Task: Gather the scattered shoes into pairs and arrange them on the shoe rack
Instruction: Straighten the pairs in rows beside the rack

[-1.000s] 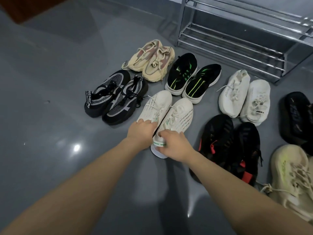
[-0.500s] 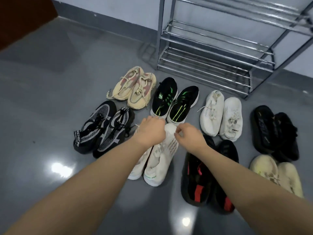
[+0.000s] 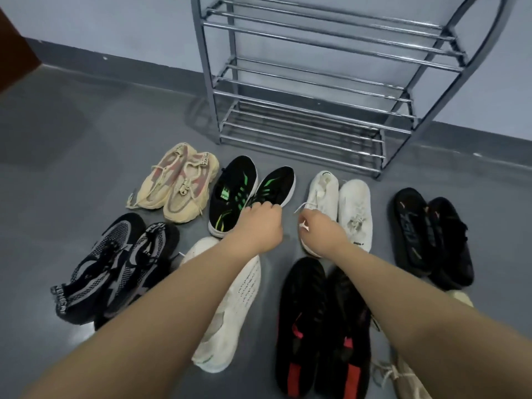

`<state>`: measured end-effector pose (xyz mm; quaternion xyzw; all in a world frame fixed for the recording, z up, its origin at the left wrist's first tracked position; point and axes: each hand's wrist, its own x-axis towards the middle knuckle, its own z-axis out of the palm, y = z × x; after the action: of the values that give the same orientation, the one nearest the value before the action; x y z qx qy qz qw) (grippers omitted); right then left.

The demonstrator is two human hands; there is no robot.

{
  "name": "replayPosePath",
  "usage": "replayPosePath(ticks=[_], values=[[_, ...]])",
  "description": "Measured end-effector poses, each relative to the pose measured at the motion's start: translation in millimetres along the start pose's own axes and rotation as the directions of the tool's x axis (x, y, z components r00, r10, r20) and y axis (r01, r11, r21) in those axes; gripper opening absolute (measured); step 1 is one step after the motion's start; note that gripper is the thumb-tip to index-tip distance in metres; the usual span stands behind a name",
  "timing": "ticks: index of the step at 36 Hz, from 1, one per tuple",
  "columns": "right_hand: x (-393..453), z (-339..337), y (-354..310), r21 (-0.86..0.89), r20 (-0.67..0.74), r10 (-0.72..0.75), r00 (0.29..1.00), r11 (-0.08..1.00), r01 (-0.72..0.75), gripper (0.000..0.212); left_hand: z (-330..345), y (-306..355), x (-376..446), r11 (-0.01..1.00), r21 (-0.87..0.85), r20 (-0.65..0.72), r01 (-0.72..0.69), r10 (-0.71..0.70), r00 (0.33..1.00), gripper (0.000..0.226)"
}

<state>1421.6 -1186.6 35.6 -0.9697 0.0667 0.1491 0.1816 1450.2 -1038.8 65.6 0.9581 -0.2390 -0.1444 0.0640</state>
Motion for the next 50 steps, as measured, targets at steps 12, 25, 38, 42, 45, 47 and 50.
replayPosePath(ticks=[12, 25, 38, 42, 45, 47, 50], values=[[29.5, 12.7, 120.2, -0.384, -0.075, 0.071, 0.995, 0.919, -0.094, 0.039, 49.1, 72.0, 87.1, 0.999, 0.027, 0.114, 0.02, -0.023, 0.993, 0.034], [49.5, 17.4, 157.2, -0.078, 0.219, 0.187, 0.958, 0.982, -0.174, 0.031, 88.6, 125.3, 135.7, 0.994, 0.09, 0.302, 0.062, -0.087, 0.949, 0.035], [47.1, 42.6, 173.3, 0.083, 0.197, 0.073, 0.978, 0.992, -0.091, 0.067, 116.5, 111.2, 142.2, 0.995, 0.003, 0.327, -0.1, 0.093, 0.94, 0.085], [40.7, 39.6, 179.6, 0.109, 0.167, 0.028, 0.986, 0.993, -0.046, 0.062, 122.6, 107.1, 142.0, 0.987, 0.003, 0.289, -0.158, 0.151, 0.945, 0.098], [35.7, 40.9, 179.0, 0.097, 0.095, 0.009, 0.995, 0.995, -0.018, 0.055, 129.8, 107.3, 143.9, 0.984, -0.07, 0.224, -0.166, 0.177, 0.958, 0.108], [32.7, 41.0, 176.3, 0.105, 0.046, -0.007, 0.999, 0.994, 0.002, 0.064, 133.6, 106.1, 145.2, 0.974, -0.038, 0.197, -0.223, 0.226, 0.954, 0.106], [27.4, 34.3, 170.0, 0.084, -0.034, -0.023, 0.999, 0.996, 0.026, 0.071, 133.1, 103.7, 145.0, 0.968, 0.0, 0.184, -0.253, 0.248, 0.951, 0.09]])
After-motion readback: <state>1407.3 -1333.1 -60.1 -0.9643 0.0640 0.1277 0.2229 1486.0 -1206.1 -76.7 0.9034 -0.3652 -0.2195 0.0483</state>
